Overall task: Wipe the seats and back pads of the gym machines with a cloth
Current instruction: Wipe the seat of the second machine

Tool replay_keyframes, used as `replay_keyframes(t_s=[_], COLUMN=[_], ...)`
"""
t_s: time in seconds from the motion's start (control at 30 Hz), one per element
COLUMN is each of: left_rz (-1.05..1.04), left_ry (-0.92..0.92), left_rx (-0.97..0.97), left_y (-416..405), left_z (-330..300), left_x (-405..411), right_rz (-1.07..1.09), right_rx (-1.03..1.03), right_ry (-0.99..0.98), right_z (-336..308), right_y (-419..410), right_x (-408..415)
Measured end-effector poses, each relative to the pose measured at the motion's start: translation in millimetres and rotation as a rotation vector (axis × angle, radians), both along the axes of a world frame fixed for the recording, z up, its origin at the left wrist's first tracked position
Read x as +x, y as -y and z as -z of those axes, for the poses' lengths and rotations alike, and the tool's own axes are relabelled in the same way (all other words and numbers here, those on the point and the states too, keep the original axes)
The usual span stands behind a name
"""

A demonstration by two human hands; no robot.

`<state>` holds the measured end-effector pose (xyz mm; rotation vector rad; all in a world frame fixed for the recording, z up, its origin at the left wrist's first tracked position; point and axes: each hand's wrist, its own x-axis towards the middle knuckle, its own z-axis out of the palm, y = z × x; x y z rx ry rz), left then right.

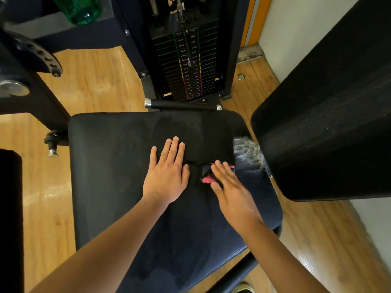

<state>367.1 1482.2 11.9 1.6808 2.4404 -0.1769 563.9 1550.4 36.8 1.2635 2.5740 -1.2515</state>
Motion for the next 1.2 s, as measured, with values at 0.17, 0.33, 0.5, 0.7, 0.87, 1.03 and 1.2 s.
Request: replay_keyframes(t_s=[0.17,0.33,0.5,0.7,0.87,1.03,1.2], left_rz=[0.003,-0.001,-0.003,0.011,0.014,0.017,0.017], left_ry=[-0.002,0.005,0.008,0.005,0.007,0.014,0.015], left_rx=[-0.007,-0.003,-0.015,-0.023,-0.025,-0.009,-0.022], left_y=[-0.5,-0.6,-0.8,1.5,1.9,1.4,-0.1], left_z=[-1.9,-4.3,-5.3,-5.9,-7.1,-5.6,-6.5], left_x=[-0.4,0.9,0.5,0.6,0.0,-0.5,0.7], right_rz=[-0.034,-0.06,-0.045,0.49,0.676,0.152,-0.016], right_rx=[-0.073,-0.081,-0.095,-0.137,-0.032,-0.001,0.047], right_ry=[0.034,0.038,0.036,-0.245,-0.306,0.038,0.095], right_z=[5.2,2.5,3.9,-20.0,-20.8,16.8,16.0], right_y=[21.2,40.2,60.2,42.5,21.4,43.4,67.5], right_x=[-6.9,11.4,26.8,7.0,-12.3,-7.4,28.4])
